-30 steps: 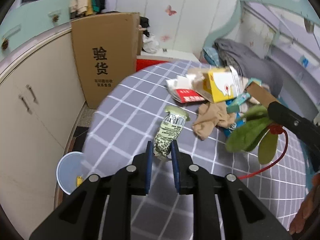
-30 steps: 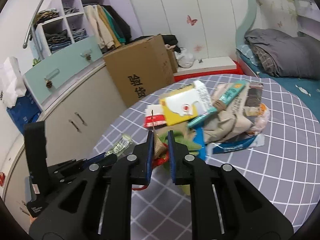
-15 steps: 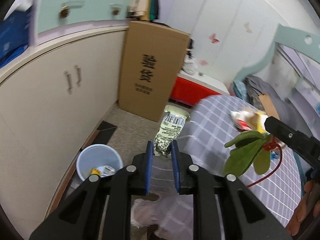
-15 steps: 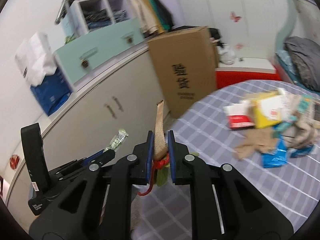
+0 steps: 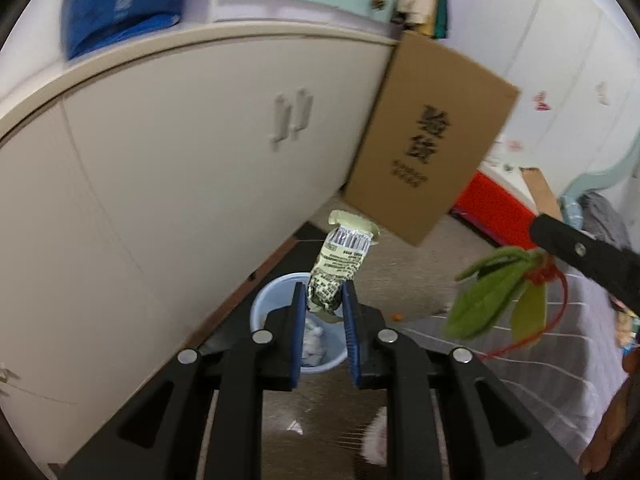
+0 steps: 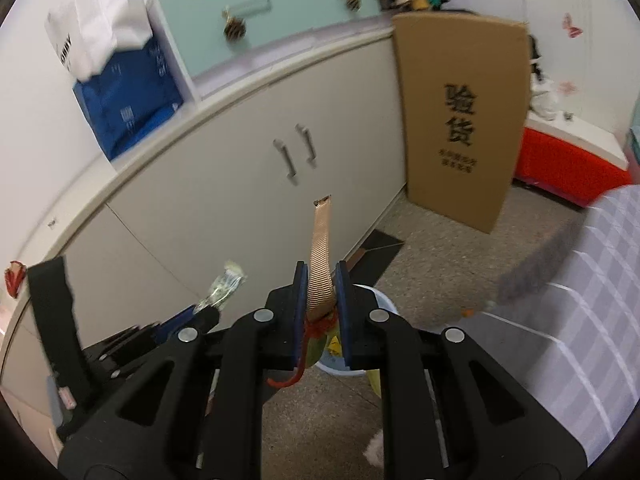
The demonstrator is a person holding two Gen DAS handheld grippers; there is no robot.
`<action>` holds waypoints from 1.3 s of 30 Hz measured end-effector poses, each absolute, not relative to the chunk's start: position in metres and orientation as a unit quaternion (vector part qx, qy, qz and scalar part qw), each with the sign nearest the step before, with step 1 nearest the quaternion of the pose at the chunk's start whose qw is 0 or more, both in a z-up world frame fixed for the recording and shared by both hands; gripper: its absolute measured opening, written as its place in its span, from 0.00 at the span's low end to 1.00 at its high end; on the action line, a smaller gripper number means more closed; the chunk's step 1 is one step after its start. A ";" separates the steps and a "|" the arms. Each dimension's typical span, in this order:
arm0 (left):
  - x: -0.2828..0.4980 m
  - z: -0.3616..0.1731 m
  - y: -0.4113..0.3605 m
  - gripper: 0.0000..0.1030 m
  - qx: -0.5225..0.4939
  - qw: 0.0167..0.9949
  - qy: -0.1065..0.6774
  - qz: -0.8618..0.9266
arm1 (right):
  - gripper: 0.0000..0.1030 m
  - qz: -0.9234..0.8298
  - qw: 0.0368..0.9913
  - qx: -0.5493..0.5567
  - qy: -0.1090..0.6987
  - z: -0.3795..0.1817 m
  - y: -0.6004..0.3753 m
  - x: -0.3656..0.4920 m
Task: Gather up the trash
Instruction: 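Carry both held items over the blue bin and open both tools to drop them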
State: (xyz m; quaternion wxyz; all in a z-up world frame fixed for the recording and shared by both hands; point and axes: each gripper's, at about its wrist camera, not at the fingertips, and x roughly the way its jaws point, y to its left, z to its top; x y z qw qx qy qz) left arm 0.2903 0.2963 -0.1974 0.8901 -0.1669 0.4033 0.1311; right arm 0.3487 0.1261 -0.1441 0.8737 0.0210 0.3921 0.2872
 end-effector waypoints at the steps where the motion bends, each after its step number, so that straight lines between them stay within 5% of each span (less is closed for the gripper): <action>1: 0.292 -0.201 0.303 0.17 -0.171 0.887 0.407 0.134 | 0.16 0.292 0.871 0.023 0.395 -0.153 0.136 0.357; 4: 0.299 -0.214 0.319 0.17 -0.171 0.880 0.419 0.146 | 0.75 0.279 0.865 0.012 0.416 -0.175 0.154 0.373; 21: 0.324 -0.240 0.313 0.17 -0.168 0.871 0.445 0.127 | 0.75 0.220 0.886 -0.016 0.408 -0.199 0.140 0.366; 33: 0.351 -0.217 0.289 0.18 -0.144 0.883 0.432 0.109 | 0.80 0.169 0.927 0.057 0.329 -0.171 0.095 0.356; 34: 0.354 -0.214 0.288 0.21 -0.147 0.886 0.426 0.106 | 0.80 0.165 0.930 0.065 0.323 -0.169 0.091 0.356; 37: 0.360 -0.208 0.288 0.81 -0.163 0.889 0.414 0.110 | 0.81 0.159 0.932 0.080 0.316 -0.165 0.081 0.355; 39: 0.358 -0.205 0.289 0.81 -0.169 0.888 0.407 0.131 | 0.81 0.158 0.931 0.085 0.319 -0.165 0.078 0.355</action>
